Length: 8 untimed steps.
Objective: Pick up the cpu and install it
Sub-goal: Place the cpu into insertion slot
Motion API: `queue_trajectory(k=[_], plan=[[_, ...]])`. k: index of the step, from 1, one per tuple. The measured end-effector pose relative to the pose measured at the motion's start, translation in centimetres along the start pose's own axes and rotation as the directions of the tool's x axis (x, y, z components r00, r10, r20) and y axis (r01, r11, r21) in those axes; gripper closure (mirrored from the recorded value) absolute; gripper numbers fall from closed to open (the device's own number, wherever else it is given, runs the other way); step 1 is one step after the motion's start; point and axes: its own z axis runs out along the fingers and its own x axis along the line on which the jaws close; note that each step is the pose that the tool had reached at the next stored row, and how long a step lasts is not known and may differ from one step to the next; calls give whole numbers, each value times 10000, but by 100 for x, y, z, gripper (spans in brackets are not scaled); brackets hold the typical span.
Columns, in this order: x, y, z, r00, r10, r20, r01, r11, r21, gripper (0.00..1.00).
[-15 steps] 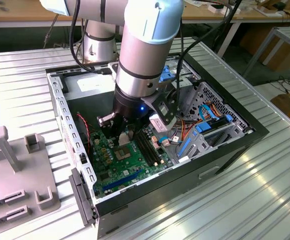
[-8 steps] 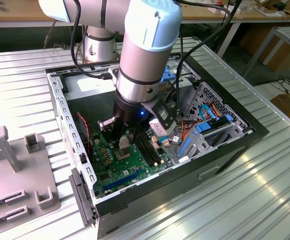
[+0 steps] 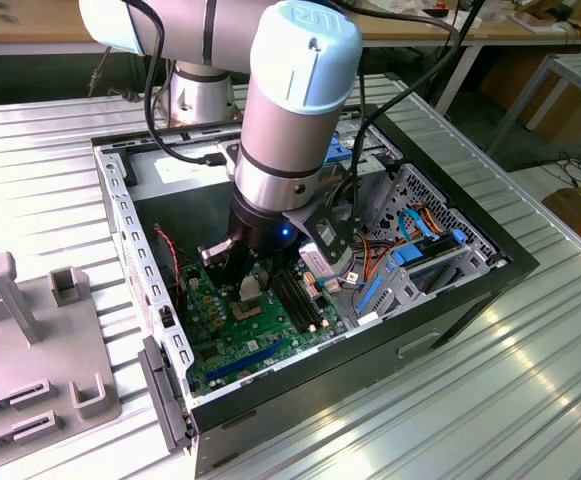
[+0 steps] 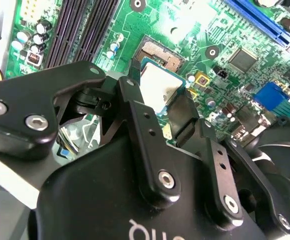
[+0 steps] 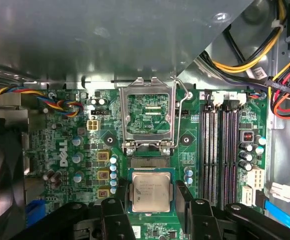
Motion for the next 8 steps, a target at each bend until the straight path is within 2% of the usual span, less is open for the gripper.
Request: queue_trajectory(k=[8], plan=[[0, 0, 25, 10000, 1, 0, -1, 10000, 1, 53]])
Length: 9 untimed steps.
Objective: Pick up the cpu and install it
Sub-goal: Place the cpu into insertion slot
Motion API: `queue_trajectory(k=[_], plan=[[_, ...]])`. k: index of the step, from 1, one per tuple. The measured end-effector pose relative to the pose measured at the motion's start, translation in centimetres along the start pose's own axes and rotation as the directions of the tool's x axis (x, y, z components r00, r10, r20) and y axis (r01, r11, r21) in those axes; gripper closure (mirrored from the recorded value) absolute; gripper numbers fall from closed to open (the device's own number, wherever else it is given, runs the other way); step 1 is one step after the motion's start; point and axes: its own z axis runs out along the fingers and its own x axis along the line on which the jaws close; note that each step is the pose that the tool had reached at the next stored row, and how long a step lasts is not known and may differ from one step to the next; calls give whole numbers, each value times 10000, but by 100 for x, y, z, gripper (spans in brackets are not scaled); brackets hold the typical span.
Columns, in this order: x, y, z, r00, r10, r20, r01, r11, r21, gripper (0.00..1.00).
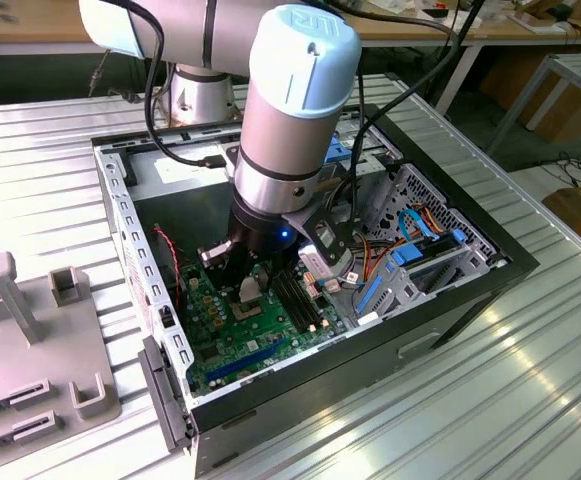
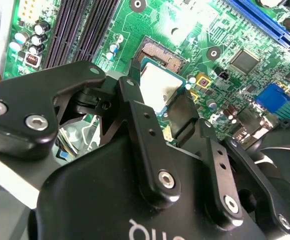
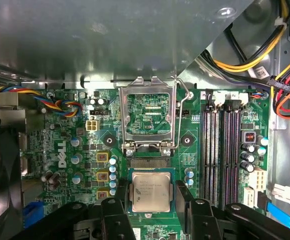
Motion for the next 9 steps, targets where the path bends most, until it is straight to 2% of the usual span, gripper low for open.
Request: queue_trajectory(k=[5, 9], plan=[[6, 1, 48, 10000, 2, 0, -2, 10000, -14, 53], [9, 1, 146, 10000, -1, -1, 1, 10000, -22, 53]])
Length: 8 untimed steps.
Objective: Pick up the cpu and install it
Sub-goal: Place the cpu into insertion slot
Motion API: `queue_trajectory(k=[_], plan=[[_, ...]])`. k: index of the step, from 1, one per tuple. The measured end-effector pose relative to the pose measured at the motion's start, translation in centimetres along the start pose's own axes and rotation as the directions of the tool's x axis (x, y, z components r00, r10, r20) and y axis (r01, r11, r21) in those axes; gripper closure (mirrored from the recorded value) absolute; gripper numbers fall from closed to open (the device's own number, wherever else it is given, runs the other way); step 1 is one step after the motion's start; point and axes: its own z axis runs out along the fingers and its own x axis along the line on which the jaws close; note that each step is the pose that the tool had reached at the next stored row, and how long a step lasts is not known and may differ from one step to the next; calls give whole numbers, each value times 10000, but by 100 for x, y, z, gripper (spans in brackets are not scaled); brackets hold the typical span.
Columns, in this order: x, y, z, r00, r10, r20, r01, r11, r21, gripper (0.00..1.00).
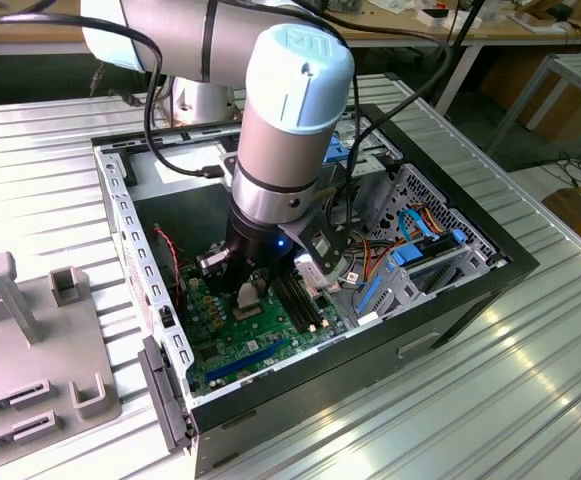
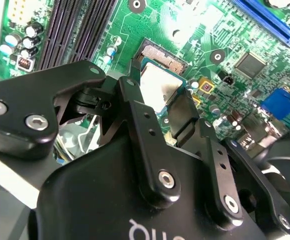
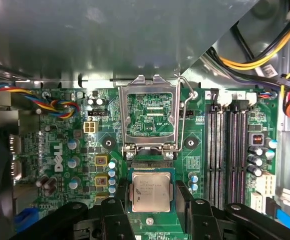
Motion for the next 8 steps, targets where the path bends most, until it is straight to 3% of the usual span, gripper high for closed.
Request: queue_trajectory(k=[2, 8], plan=[[0, 0, 32, 10000, -2, 0, 2, 10000, -3, 53], [0, -11, 44, 10000, -15, 0, 15, 10000, -8, 53]])
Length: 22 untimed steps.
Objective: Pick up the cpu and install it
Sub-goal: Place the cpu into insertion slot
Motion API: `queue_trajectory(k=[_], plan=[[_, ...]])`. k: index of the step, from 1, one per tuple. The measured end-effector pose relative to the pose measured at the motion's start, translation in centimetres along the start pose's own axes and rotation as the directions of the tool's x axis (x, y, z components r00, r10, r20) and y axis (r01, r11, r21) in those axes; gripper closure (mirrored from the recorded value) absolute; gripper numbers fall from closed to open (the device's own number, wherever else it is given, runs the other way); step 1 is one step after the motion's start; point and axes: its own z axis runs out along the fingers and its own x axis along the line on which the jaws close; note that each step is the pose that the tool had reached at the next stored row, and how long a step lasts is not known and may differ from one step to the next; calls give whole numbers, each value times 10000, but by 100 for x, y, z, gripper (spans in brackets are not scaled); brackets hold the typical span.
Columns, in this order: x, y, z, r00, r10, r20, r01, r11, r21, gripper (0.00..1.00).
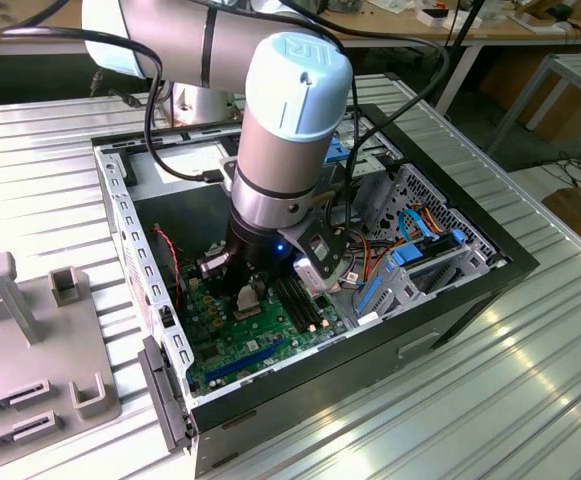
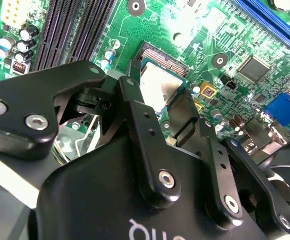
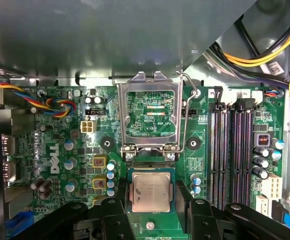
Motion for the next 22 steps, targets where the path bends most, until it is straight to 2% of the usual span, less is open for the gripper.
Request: queue_trajectory(k=[11, 22], plan=[[0, -16, 14, 10000, -27, 9, 27, 10000, -1, 53], [0, -29, 45, 10000, -35, 9, 35, 10000, -37, 53]])
